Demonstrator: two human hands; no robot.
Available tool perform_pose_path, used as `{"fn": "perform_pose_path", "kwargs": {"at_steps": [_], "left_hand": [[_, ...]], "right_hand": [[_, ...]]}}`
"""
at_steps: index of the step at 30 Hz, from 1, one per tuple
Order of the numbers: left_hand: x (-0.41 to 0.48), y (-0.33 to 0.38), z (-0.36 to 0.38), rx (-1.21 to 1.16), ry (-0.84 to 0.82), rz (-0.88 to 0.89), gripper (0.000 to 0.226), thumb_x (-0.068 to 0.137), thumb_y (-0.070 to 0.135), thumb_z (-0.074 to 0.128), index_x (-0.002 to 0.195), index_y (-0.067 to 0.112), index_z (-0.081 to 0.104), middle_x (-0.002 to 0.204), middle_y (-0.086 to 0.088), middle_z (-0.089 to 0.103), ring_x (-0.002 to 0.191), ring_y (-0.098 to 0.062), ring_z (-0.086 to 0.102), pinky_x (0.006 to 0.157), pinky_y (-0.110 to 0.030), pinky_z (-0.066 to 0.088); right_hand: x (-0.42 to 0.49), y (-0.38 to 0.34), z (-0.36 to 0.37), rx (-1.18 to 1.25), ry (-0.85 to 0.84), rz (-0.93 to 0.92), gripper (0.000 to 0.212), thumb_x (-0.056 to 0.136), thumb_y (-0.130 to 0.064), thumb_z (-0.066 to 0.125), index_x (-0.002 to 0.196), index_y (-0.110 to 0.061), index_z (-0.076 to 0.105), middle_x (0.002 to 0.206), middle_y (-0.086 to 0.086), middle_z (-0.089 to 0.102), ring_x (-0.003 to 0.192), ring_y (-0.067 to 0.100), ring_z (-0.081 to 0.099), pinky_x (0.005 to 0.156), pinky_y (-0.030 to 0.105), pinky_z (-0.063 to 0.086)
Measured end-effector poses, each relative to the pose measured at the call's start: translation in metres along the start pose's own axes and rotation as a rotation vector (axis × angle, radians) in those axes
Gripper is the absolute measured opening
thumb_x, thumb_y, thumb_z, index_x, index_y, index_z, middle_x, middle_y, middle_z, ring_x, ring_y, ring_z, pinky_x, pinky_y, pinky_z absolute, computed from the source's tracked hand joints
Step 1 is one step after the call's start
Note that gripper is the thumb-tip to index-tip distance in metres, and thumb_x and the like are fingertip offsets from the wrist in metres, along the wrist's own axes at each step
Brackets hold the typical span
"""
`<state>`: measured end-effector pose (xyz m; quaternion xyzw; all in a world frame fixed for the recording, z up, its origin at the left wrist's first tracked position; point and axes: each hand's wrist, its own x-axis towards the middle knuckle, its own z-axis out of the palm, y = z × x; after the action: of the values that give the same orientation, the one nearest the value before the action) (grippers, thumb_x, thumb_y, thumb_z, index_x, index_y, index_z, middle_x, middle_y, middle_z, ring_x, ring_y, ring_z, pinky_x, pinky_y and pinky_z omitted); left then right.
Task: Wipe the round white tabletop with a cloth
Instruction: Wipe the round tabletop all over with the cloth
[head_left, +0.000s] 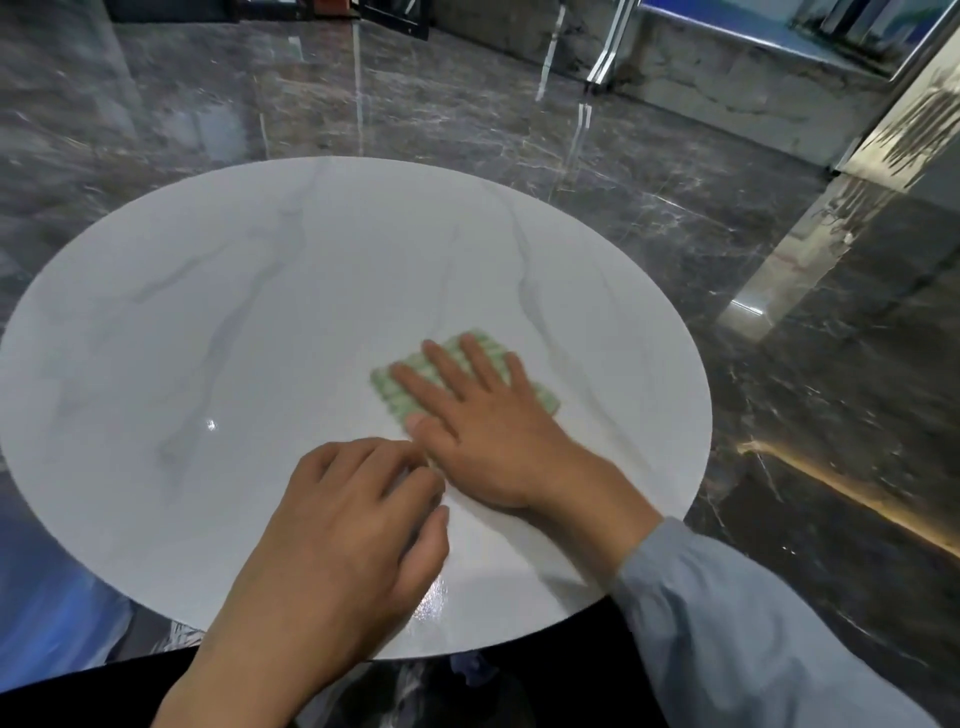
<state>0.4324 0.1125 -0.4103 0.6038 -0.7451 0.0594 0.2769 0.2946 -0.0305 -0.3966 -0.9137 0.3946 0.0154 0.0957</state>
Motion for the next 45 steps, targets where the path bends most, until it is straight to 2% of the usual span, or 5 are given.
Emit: {"fn": "perform_pose_path", "kwargs": {"at_steps": [5,14,23,37,45], "left_hand": [[0.000,0.001,-0.001,-0.002,0.004,-0.012,0.008,0.090,0.028,0.066,0.088,0.021,0.068,0.097,0.004,0.063,0.089,-0.028,0.065,0.084,-0.044,0.048],[0.002,0.002,-0.005,-0.025,-0.035,-0.047,0.010,0.090,0.031,0.063,0.086,0.024,0.068,0.097,0.008,0.064,0.090,-0.023,0.065,0.087,-0.043,0.048],[-0.001,-0.014,-0.018,-0.087,-0.070,-0.086,0.018,0.091,0.036,0.060,0.094,0.024,0.073,0.106,0.009,0.065,0.099,-0.017,0.065,0.079,-0.038,0.053],[-0.004,-0.049,-0.017,0.011,-0.057,-0.321,0.026,0.095,0.050,0.053,0.113,0.038,0.068,0.122,0.019,0.059,0.118,-0.015,0.059,0.099,-0.036,0.036],[-0.001,-0.046,-0.021,0.010,-0.064,-0.323,0.030,0.094,0.050,0.055,0.114,0.034,0.072,0.121,0.016,0.063,0.117,-0.014,0.061,0.096,-0.037,0.040]], "right_hand": [[0.001,0.032,-0.009,0.039,0.015,0.010,0.056,0.105,-0.062,0.020,0.159,-0.056,0.004,0.171,-0.019,-0.003,0.157,0.012,-0.013,0.124,0.045,-0.010],[-0.003,0.182,-0.040,0.071,-0.043,0.736,0.060,0.104,-0.059,0.015,0.161,-0.050,-0.002,0.173,-0.009,-0.010,0.158,0.026,-0.014,0.125,0.056,-0.005],[0.025,-0.006,-0.003,0.069,-0.025,-0.044,0.058,0.102,-0.062,0.014,0.158,-0.057,-0.001,0.172,-0.016,-0.009,0.156,0.015,-0.021,0.123,0.046,-0.017],[0.063,0.215,-0.055,0.127,-0.011,0.724,0.063,0.100,-0.064,0.016,0.160,-0.052,0.002,0.173,-0.011,-0.007,0.158,0.027,-0.013,0.124,0.057,-0.006],[0.126,0.000,-0.015,0.085,-0.051,0.030,0.060,0.101,-0.061,0.013,0.159,-0.053,0.002,0.173,-0.009,-0.009,0.157,0.026,-0.019,0.121,0.056,-0.016]]}}
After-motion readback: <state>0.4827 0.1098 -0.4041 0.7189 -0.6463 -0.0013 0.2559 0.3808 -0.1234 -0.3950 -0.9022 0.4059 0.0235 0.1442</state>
